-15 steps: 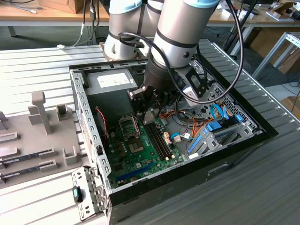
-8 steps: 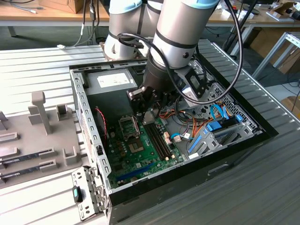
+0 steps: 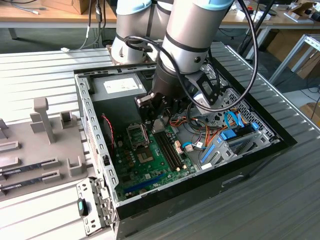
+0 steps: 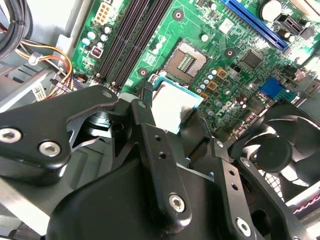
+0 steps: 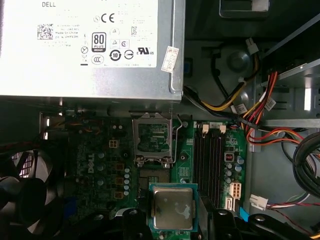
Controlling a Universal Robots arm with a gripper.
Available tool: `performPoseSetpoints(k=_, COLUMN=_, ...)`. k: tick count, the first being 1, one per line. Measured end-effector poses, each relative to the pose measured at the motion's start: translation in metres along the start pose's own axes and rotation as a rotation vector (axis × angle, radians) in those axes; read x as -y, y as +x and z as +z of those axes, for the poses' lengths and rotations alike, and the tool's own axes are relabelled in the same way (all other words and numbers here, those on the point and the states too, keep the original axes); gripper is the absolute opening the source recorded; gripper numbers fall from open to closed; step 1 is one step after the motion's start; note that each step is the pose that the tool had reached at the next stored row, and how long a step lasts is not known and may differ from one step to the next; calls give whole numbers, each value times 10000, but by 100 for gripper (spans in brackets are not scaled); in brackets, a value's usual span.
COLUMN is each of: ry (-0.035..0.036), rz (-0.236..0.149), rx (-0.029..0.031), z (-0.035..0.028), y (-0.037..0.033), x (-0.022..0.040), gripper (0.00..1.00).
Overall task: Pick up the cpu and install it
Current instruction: 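Pick up the cpu and move it towards the insertion slot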
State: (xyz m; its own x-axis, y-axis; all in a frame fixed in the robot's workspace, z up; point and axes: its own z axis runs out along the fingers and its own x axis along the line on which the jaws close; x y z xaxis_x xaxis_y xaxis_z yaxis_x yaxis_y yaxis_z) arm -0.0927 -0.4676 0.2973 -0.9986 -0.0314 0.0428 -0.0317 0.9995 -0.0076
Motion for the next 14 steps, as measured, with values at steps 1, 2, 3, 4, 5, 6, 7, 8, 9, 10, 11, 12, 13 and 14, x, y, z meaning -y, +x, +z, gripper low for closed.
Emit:
performPoseSetpoints(k=1, ry=-1, rz=1, rx=0, z=2, y=3, x=0, gripper=47)
performPoseSetpoints(k=2, ry=0, rz=-1, rx=0, z=4, y=5, x=0, gripper=47)
performPoseSetpoints(k=3, ry=0, rz=0, rx=0, z=6, y=10, x=0, gripper=47)
performPoseSetpoints(k=4, ry=0, rz=1, rx=0, z=8, y=17, x=-1, gripper=47)
performPoseSetpoints(k=5, ry=-1, rz=0, rx=0, z=11, y=24, x=-1, gripper=47)
performPoseSetpoints(k=6, ry=-1, rz=0, rx=0, z=12, y=28, x=-1, gripper=47)
performPoseSetpoints(k=7, ry=-1, rz=0, rx=0, z=13, y=32, x=-1, gripper=47)
performPoseSetpoints(k=8, ry=-1, rz=0, rx=0, z=15, y=37, x=-1, gripper=47)
performPoseSetpoints(k=9, ry=2, rz=-2, rx=-1, z=16, y=40, x=-1, gripper=47)
performPoseSetpoints(k=10, ry=1, rz=0, rx=-1, z=20, y=44, x=-1, gripper=47)
performPoseSetpoints(k=11, ry=0, rz=0, rx=0, z=24, y=47, x=-2, gripper=47)
performPoseSetpoints(k=12, ry=-1, rz=-1, rx=1, z=28, y=47, x=-2, gripper=47)
performPoseSetpoints(k=13, ry=-2, rz=-1, rx=1, z=32, y=48, x=-2, gripper=47)
performPoseSetpoints(k=14, ry=0, rz=-1, rx=0, z=40, y=49, x=-2, gripper=47)
